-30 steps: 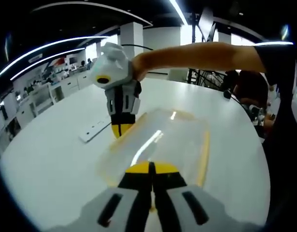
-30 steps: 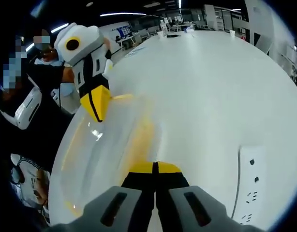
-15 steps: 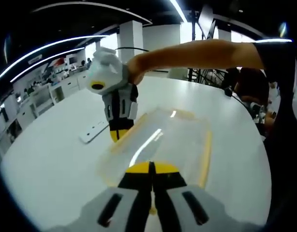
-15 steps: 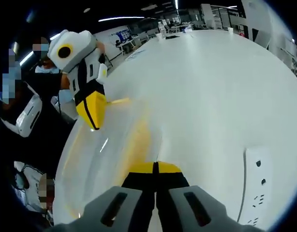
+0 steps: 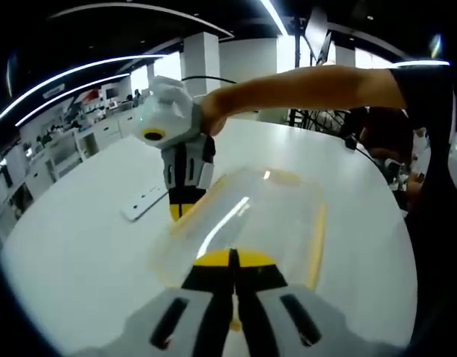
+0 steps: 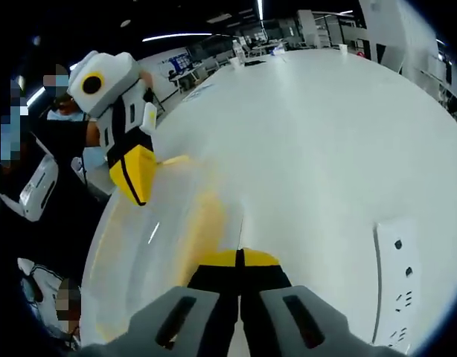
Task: Snap each plastic latch of the storage box into its locked position after aligning the lid with the box until every specified latch is closed and the lid sits flush.
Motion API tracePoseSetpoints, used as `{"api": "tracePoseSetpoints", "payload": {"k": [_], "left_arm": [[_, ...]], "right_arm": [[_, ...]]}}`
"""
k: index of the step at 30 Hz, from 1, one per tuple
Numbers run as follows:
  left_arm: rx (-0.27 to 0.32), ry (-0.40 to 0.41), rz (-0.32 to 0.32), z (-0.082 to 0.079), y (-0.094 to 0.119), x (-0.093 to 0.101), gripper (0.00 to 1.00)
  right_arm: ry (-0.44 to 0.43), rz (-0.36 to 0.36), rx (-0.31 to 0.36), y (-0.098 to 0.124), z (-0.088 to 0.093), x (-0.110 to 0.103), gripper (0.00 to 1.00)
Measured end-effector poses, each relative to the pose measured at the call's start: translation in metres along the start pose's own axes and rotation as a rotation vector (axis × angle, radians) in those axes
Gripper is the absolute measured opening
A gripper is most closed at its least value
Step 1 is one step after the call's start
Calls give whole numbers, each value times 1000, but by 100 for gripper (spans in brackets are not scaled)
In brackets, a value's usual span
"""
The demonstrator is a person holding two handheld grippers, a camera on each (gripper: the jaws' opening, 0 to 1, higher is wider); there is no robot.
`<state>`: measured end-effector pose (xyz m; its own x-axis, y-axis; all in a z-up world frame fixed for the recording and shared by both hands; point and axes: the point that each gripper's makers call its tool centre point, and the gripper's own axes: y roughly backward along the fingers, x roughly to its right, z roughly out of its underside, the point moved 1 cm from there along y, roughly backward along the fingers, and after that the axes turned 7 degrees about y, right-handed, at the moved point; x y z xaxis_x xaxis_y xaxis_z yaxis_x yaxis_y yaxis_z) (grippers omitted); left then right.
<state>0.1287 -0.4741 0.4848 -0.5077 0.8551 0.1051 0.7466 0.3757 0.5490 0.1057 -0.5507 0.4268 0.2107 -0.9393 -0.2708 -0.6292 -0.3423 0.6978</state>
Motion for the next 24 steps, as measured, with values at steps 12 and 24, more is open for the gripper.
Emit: {"api": "tracePoseSetpoints", "payload": {"k": [12,24], "left_arm": [[7,-1,-6,0,-1,-3,0],[20,28,-50,-4,-2,-3,0]], "right_arm": [[-43,-37,-7,-5,3,-12,0],[163,19,70,3,-13,6,0]]}}
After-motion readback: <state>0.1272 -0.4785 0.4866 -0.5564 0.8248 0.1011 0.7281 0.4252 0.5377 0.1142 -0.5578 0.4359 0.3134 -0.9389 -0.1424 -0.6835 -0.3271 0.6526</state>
